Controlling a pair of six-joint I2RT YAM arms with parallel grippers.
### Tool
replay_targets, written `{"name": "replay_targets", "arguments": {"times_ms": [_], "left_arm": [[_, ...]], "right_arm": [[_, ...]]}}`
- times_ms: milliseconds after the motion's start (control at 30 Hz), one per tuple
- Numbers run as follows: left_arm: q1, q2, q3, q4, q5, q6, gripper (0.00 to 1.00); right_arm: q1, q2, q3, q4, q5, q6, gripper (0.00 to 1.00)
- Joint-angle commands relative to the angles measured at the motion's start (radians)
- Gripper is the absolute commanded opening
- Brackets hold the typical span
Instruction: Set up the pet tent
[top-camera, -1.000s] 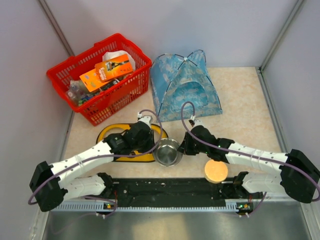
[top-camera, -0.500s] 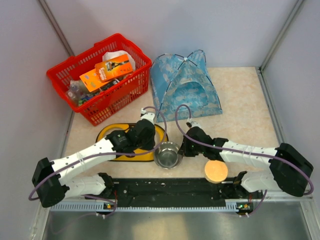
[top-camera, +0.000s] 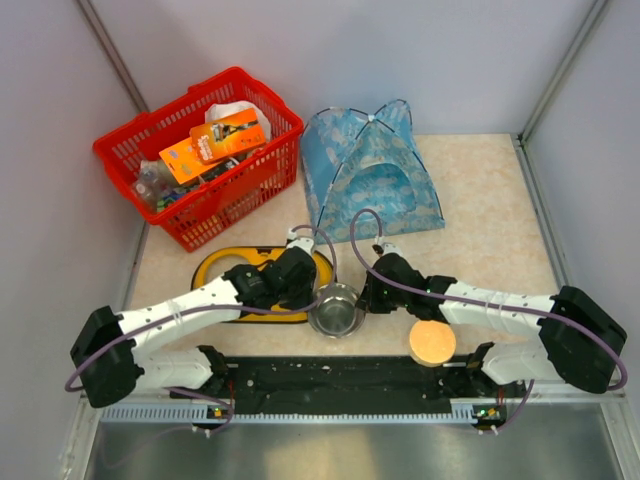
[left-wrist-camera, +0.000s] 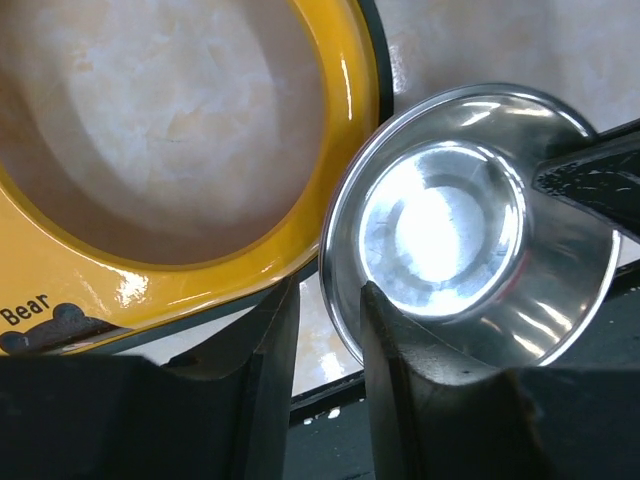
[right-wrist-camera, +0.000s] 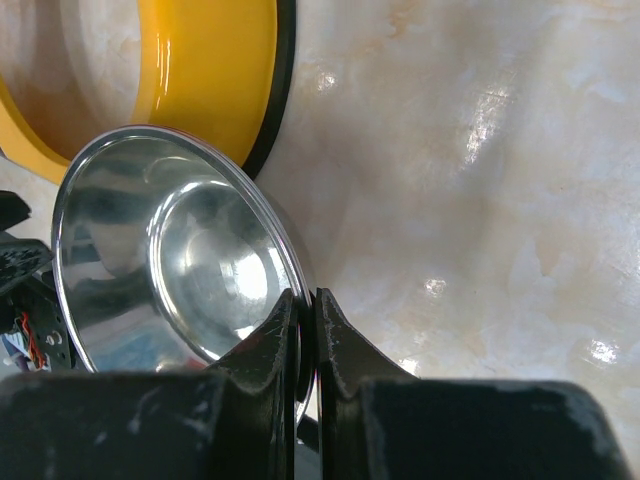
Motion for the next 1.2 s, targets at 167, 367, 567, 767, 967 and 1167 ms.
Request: {"name": "replay_targets", "arguments": {"times_ms": [167,367,567,767,967,1167], "left_arm": [[-0.009,0.066,0.007,0.033,0.0,-0.03,0.26],[-0.009,0.066,0.016,0.027,-0.009,-0.032,0.12],[-0.017,0.058,0.042,0.018,-0.008,-0.021,0.0],[-0.032,0.043,0.087,0.009,-0.018,-0.001,0.0],[-0.04,0.038,0.105,-0.025,-0.075,0.008,0.0],[-0.042,0.011,0.095,-0.028,-0.098,-0.007,0.0]], "right_arm": [[-0.009,-0.025,0.027,0.061,0.016,0.001,0.0],[-0.009,-0.028,0.028,0.061,0.018,0.001,0.0],[-0.007,-0.017,0.03,0.06,0.016,-0.005,0.0],[-0.007,-0.006,0.028,0.054,0.012,-0.013,0.0],[-0.007,-0.011,0.025,0.037,0.026,-0.023,0.2],[-0.007,-0.057,0.002,0.041,0.03,-0.034,0.46]]}}
